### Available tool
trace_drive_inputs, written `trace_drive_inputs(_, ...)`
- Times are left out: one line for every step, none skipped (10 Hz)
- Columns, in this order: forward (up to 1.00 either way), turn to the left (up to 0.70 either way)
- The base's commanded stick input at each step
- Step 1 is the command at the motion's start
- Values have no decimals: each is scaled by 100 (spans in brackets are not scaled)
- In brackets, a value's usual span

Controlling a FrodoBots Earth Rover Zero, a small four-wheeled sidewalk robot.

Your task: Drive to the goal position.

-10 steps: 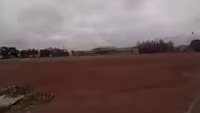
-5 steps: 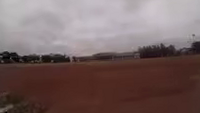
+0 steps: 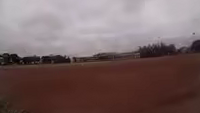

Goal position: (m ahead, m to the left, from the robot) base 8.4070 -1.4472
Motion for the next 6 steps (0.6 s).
trace_drive_inputs(65,0)
trace_drive_inputs(65,0)
trace_drive_inputs(65,0)
trace_drive_inputs(65,0)
trace_drive_inputs(65,0)
trace_drive_inputs(65,0)
